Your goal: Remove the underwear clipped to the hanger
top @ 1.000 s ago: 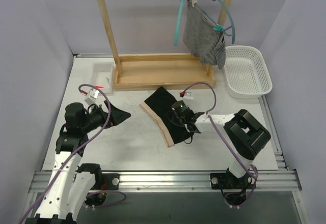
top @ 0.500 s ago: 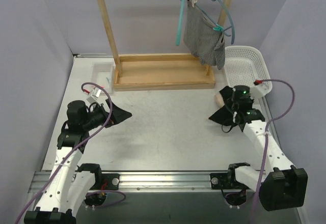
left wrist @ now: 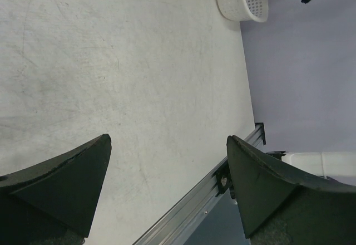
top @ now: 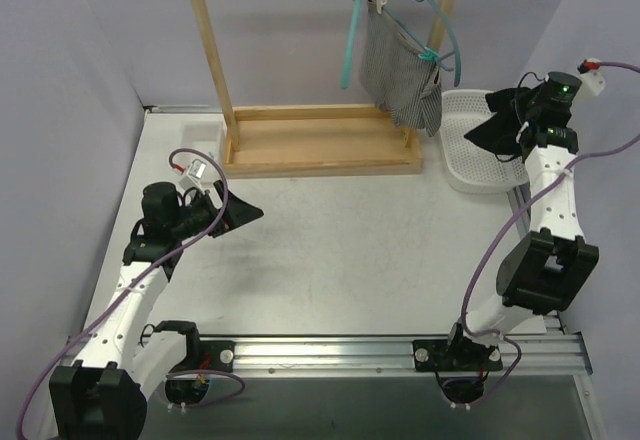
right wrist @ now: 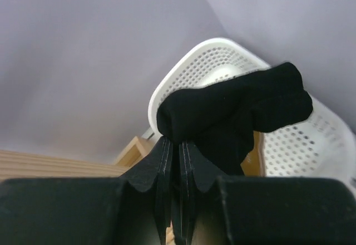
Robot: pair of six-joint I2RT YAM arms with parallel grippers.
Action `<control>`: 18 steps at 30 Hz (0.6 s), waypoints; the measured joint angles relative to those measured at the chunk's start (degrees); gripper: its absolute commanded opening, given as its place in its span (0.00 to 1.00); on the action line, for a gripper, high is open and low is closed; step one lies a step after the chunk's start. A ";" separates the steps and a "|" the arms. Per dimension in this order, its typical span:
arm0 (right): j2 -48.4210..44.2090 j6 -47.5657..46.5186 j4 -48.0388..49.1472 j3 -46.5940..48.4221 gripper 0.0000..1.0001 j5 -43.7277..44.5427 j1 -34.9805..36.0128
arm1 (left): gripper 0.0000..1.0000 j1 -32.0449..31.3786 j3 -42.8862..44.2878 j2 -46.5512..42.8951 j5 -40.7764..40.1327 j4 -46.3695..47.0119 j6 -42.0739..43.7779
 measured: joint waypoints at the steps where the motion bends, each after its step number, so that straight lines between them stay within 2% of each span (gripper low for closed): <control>1: 3.58 -0.04 0.52 3.06 0.00 -2.03 -0.11 | 0.94 -0.13 0.15 1.01 -0.02 0.79 -0.26; 4: 12.46 -0.42 1.70 9.40 0.02 -6.10 -0.35 | 0.94 -0.20 0.46 3.39 -0.04 3.02 -0.59; 5: 15.06 -0.48 1.88 10.62 0.17 -6.69 -0.35 | 0.94 -0.22 0.59 4.02 -0.07 3.67 -0.63; 7: 19.85 -0.76 1.36 12.24 0.53 -7.19 -0.28 | 0.94 -0.22 1.14 5.42 -0.22 5.07 -0.63; 10: 25.00 -1.92 -0.74 13.27 0.73 -6.21 -0.26 | 0.94 -0.22 2.73 8.39 -0.72 6.93 -0.76; 11: 25.77 -2.16 -1.86 13.07 0.76 -5.53 -0.04 | 0.94 -0.24 3.26 9.38 -1.07 7.63 -0.85; 14: 25.14 -3.26 -2.40 10.16 0.77 -3.63 0.42 | 1.00 -0.33 4.83 11.98 -2.71 10.16 -1.44; 15: 24.33 -3.56 -2.47 9.16 0.76 -3.41 0.55 | 0.93 -0.39 5.53 12.79 -3.26 10.73 -1.79; 16: 23.17 -3.87 -2.43 8.07 0.67 -3.37 0.74 | 0.80 -0.48 6.34 13.62 -3.87 11.47 -2.10; 17: 21.59 -4.17 -2.08 6.51 0.60 -3.41 0.90 | 0.71 -0.59 7.32 14.67 -4.79 12.28 -2.36; 18: 19.58 -4.52 -1.88 4.68 0.45 -3.45 1.22 | 0.60 -0.68 8.20 15.56 -5.46 12.92 -2.47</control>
